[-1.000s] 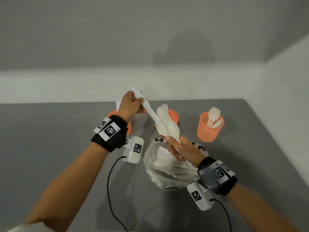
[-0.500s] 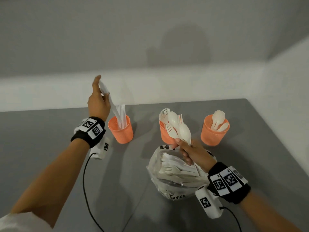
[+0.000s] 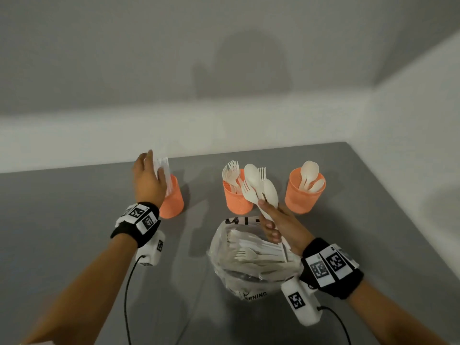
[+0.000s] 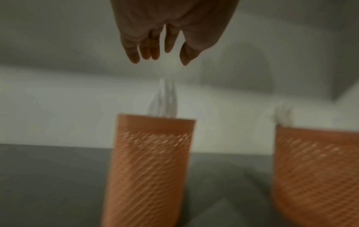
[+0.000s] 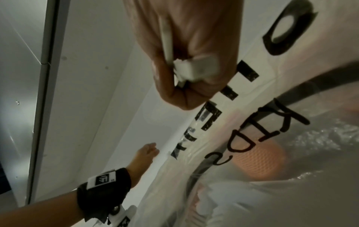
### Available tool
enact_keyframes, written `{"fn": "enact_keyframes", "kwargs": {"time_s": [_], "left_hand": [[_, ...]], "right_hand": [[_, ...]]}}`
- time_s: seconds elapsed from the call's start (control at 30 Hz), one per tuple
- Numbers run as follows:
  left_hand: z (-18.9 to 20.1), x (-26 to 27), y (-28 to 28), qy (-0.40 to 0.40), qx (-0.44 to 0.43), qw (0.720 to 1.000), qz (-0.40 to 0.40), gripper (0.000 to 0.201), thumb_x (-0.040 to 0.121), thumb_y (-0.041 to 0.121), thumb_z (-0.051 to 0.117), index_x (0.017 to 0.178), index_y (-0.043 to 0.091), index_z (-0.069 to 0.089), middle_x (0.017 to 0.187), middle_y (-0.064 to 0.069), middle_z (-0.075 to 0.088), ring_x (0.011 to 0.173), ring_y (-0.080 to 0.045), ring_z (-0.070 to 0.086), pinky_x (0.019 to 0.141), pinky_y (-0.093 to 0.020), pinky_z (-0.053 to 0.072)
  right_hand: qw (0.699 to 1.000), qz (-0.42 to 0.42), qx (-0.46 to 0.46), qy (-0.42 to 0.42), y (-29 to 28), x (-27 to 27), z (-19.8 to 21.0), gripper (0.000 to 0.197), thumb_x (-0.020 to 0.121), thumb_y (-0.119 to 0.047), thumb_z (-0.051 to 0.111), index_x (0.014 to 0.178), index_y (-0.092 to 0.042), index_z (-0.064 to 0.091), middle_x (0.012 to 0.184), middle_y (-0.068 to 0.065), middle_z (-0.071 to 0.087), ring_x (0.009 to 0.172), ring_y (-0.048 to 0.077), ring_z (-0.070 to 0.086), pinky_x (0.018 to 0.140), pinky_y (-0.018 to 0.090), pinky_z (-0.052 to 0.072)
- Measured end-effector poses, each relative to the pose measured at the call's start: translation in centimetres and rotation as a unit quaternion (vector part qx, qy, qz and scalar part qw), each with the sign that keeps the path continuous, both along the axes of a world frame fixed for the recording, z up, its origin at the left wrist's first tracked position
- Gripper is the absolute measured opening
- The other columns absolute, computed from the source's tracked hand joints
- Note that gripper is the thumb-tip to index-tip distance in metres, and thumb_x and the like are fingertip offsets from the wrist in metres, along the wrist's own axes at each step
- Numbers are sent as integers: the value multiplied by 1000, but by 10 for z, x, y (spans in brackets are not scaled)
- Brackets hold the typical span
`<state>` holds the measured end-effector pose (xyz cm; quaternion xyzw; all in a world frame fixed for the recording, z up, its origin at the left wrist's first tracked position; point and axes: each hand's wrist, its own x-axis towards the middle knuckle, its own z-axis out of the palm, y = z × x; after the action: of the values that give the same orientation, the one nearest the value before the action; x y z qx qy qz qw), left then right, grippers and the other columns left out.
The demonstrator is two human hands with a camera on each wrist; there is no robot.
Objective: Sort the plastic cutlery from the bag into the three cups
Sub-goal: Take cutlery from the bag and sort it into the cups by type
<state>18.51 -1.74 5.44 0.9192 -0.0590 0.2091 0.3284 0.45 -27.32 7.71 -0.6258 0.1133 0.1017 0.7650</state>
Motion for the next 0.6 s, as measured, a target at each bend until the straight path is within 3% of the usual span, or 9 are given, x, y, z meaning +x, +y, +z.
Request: {"fn": "enact_keyframes", "kwargs": {"time_s": [0.1, 0.13, 0.2, 0.33, 0.43, 0.53, 0.6], "left_hand": [[28, -36, -37, -4, -123, 991, -49, 26, 93, 9, 47, 116, 0, 57, 112, -18, 60, 97, -24, 56, 87, -32, 45], [36, -51, -49, 34, -137, 987, -73, 22, 94, 11, 46, 107, 2, 61, 101, -15, 64, 88, -20, 57, 78, -27, 44], [43, -82, -75, 130, -133, 974, -133, 24, 96, 20, 45, 94, 4, 63, 86, -10, 66, 78, -22, 59, 70, -27, 44], [38, -130, -119, 264, -176, 929, -190, 46, 94, 42, 42, 94, 2, 62, 81, -8, 66, 68, -19, 59, 70, -33, 47], [31, -138, -141, 273, -232, 921, -152, 43, 94, 40, 42, 94, 0, 59, 78, -12, 66, 65, -21, 61, 67, -35, 49], [28, -138, -151, 276, -229, 921, -150, 39, 96, 32, 34, 81, 3, 55, 65, -12, 59, 59, -25, 56, 64, -38, 46], [32, -136, -153, 262, -231, 927, -138, 36, 96, 28, 31, 77, 6, 52, 67, -15, 60, 63, -28, 57, 66, -41, 47]], "right_hand": [[1000, 9, 7, -8, 3, 2, -2, 19, 98, -30, 41, 98, -12, 48, 52, -6, 36, 35, 4, 27, 35, 15, 24], [1000, 10, 7, -9, 4, 3, -3, 19, 98, -30, 41, 100, -11, 47, 52, -6, 37, 35, 4, 27, 36, 15, 23], [1000, 0, 10, -11, 6, 4, -4, 21, 98, -30, 41, 101, -9, 46, 50, -8, 39, 35, 3, 26, 36, 15, 22], [998, -33, -18, -43, 10, 4, -2, 25, 98, -31, 40, 87, -9, 49, 48, -6, 42, 32, 3, 28, 33, 15, 22], [995, -36, -56, -69, 13, 1, -1, 28, 98, -30, 41, 80, -11, 51, 48, -1, 45, 32, 5, 31, 34, 14, 23], [992, -51, -78, -82, 13, -3, -1, 30, 99, -29, 39, 78, -12, 53, 51, 1, 51, 33, 8, 36, 34, 17, 27], [992, -50, -80, -90, 11, -6, -2, 30, 99, -29, 39, 82, -10, 56, 56, 5, 56, 34, 11, 43, 35, 19, 34]]}}
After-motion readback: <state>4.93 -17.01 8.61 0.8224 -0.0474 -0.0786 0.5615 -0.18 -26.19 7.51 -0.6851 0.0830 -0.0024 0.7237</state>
